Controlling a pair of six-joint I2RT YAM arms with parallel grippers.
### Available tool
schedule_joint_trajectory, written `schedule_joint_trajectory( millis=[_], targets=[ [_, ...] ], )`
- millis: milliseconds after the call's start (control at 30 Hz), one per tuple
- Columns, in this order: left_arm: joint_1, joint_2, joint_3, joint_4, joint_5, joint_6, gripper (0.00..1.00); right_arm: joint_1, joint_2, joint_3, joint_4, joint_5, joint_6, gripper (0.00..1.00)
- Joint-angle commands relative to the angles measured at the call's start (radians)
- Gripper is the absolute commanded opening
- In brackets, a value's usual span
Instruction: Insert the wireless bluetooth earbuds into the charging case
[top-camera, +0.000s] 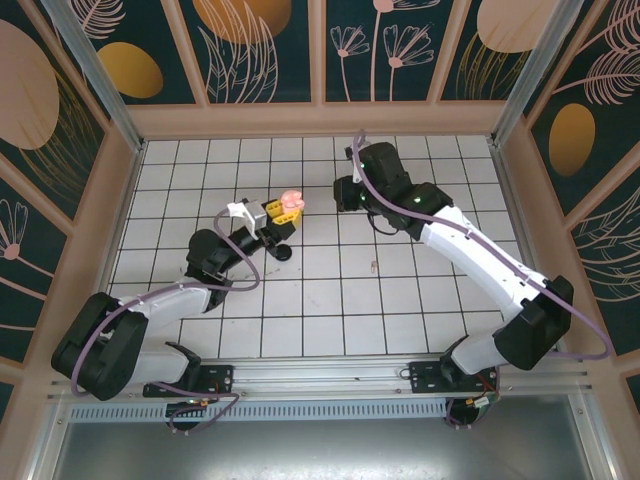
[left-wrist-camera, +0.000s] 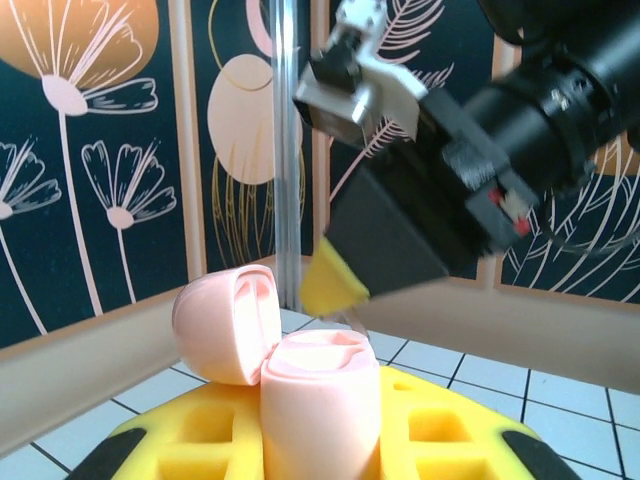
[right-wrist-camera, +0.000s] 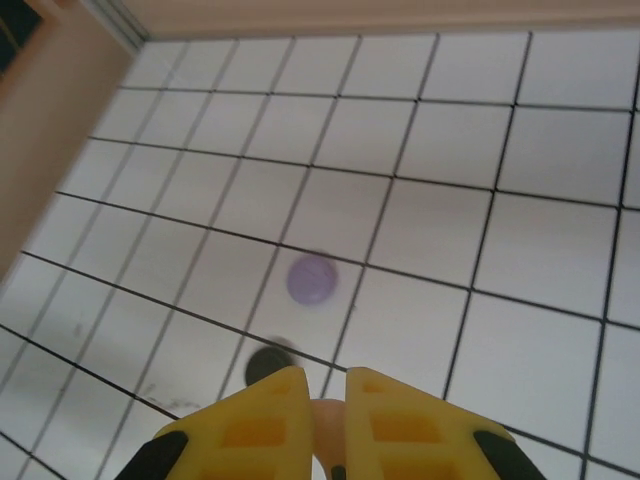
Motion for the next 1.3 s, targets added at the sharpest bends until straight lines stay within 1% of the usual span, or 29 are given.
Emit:
schedule_joint_trajectory(
  millis=[0,133,267,367,633,767,1033,1267],
  targets=[
    [-0.019,0.005,-0.01,0.077,-0.032,0.113,0.0,-0.004,-0.023,0.054,0.001,-0.061,0.005,0.11],
    [-0.039,0.039,-0.011,0.105,-0.081,0.156,0.0,0.003,-0.052,0.047,0.071,-0.099,0.012,0.11],
    [-0.063,0.076,-0.012,0.17,-0.14,0.193,0.0,0.016,-0.103,-0.003,0.169,-0.132,0.014,0.11],
    [-0.072,0.096,-0.002,0.206,-0.16,0.214,0.0,0.025,-0.146,-0.051,0.248,-0.144,0.022,0.11],
    [-0.081,0.147,0.053,0.243,-0.138,0.23,0.0,0.06,-0.238,-0.192,0.451,-0.151,0.027,0.11],
    [-0.087,0.171,0.087,0.249,-0.123,0.218,0.0,0.082,-0.256,-0.242,0.527,-0.15,0.025,0.11],
    [-0.095,0.188,0.115,0.26,-0.107,0.19,0.0,0.114,-0.235,-0.261,0.569,-0.136,0.015,0.12],
    [-0.098,0.188,0.12,0.254,-0.095,0.17,0.0,0.121,-0.212,-0.26,0.589,-0.146,0.014,0.12]
  ],
)
